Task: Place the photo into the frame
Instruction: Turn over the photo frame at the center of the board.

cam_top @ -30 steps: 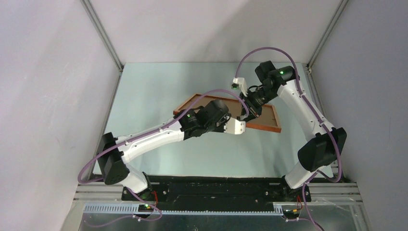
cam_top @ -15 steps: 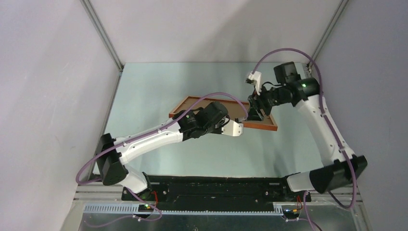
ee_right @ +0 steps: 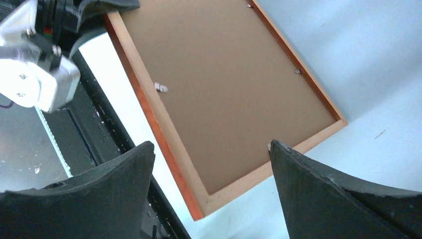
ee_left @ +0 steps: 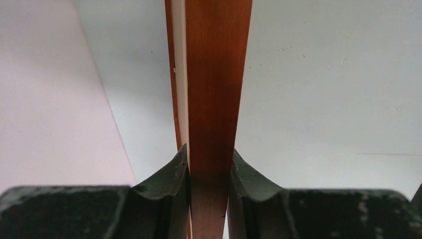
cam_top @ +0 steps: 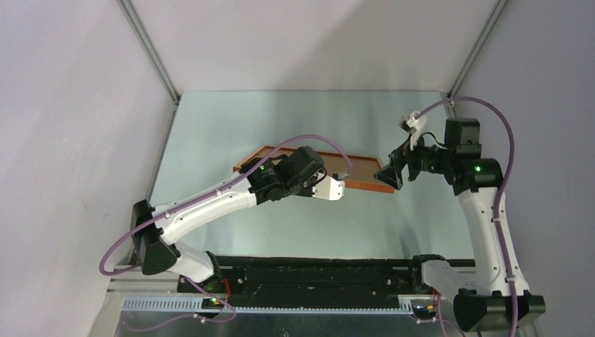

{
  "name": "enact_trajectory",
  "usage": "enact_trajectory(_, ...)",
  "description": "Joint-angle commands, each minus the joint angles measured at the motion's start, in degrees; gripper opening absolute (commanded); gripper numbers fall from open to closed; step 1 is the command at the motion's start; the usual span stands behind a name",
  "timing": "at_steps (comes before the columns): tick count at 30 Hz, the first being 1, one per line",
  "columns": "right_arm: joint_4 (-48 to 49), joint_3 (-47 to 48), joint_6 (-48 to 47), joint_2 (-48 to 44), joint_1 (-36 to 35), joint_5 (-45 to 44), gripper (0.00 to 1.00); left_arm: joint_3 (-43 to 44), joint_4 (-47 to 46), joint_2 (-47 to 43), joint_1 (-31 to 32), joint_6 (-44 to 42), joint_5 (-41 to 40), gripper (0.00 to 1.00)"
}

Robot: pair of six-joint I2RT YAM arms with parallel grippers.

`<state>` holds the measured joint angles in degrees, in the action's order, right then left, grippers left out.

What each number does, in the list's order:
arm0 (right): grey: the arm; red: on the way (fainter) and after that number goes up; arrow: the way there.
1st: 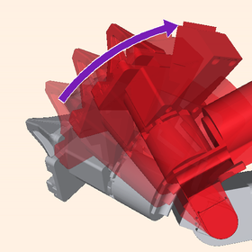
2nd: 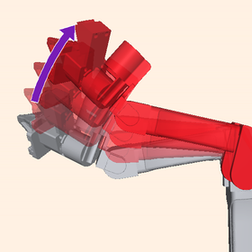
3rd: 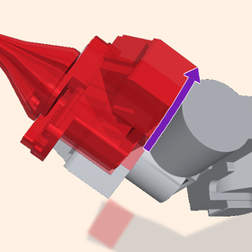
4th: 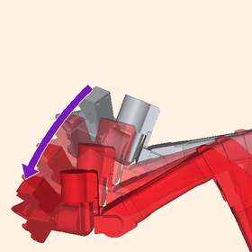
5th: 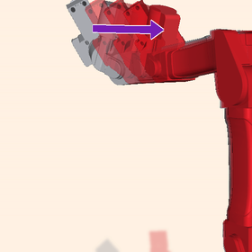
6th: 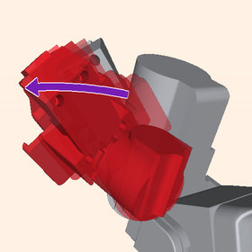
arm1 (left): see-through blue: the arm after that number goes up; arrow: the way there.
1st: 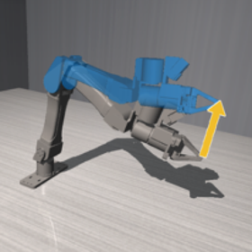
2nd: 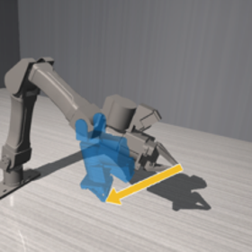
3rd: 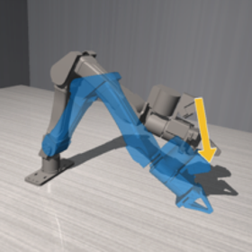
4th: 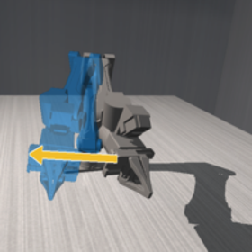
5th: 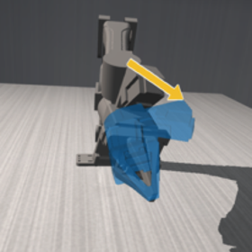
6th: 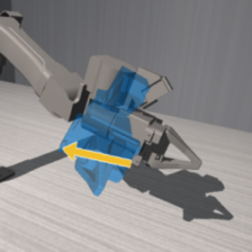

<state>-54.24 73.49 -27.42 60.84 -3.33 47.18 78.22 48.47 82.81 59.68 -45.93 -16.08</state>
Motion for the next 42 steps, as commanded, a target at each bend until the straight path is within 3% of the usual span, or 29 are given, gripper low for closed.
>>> enact_trajectory(1,5.74,-4.93,0.61,-5.78,2.27,6.30,0.90,6.16,4.93,-4.01,-1.46,1.31,0.30,0.00)
enact_trajectory(11,4.66,-10.44,-3.09,-15.05,5.79,10.55,0.91,16.42,13.30,-3.52,-3.93,1.33,3.42,0.00)
enact_trajectory(19,6.47,-13.32,-7.39,-13.46,6.00,8.94,0.91,22.94,18.83,-2.01,-4.34,0.44,4.40,0.00)
enact_trajectory(31,11.39,-17.25,-8.53,-8.21,5.91,15.44,0.89,29.78,23.44,1.18,-6.81,1.43,9.05,0.00)
enact_trajectory(42,23.27,-23.05,-5.62,-8.20,-4.03,9.03,0.87,30.49,23.93,2.49,-8.02,3.00,12.78,0.00)
